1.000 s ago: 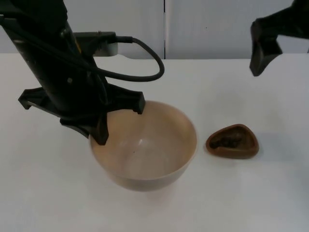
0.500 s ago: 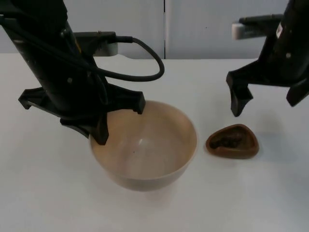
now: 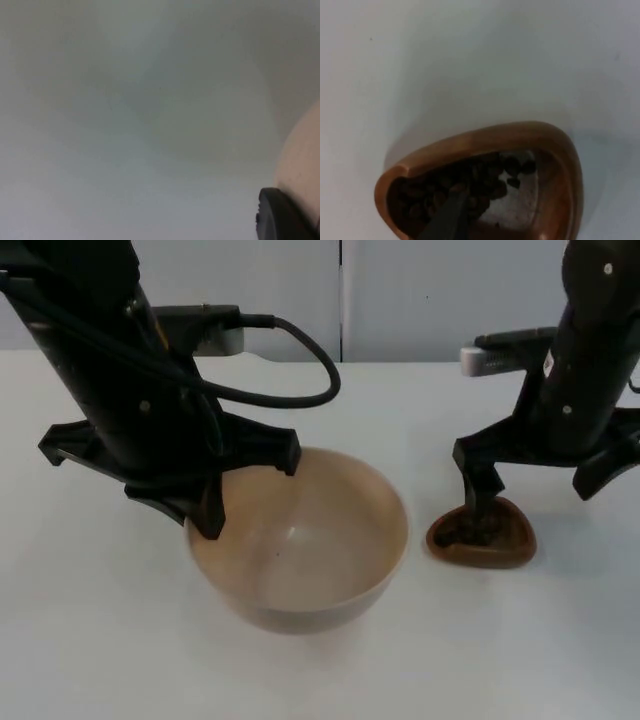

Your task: Pick up the bowl with the left hand and pour the coffee beans from the cup into the bowl with the right hand.

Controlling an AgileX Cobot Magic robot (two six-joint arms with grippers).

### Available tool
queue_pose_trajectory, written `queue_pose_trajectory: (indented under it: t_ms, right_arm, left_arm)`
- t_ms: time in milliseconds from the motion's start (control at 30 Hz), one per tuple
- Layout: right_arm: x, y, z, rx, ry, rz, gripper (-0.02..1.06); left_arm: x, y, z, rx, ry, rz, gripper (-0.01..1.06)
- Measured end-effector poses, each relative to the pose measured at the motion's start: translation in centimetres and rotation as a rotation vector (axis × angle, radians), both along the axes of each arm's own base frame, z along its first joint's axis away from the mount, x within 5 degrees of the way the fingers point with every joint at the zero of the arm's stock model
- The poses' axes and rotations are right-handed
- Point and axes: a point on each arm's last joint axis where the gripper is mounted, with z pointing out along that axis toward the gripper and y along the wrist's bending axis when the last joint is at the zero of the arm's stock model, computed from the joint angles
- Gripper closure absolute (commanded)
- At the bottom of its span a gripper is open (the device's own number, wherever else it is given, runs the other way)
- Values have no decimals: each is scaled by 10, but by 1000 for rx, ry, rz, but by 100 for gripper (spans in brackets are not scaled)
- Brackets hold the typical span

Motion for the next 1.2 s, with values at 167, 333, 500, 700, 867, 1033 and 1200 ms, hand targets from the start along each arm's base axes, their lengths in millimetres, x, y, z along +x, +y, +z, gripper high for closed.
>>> queue_pose_trajectory:
  t_ms: [167, 333, 500, 700, 867, 1033, 1200]
  right_arm:
    - [2, 1, -14, -10, 20, 0, 1]
    - [1, 1, -27, -20, 47, -2, 6]
    - [2, 1, -27, -16, 39, -1, 12]
    - [3, 2, -27, -8, 24, 1, 19]
    - [4, 2, -27, -6, 20, 1, 23]
    - [4, 2, -27, -6, 20, 1, 26]
    - [4, 2, -27, -7, 20, 2, 38]
  left_arm:
    - [0, 0, 0, 0, 0, 0, 105]
    - [0, 0, 0, 0, 0, 0, 105]
    - [0, 0, 0, 0, 0, 0, 105]
    - [0, 0, 0, 0, 0, 0, 105]
    - [0, 0, 0, 0, 0, 0, 105]
    - [0, 0, 0, 0, 0, 0, 105]
    - [0, 0, 0, 0, 0, 0, 105]
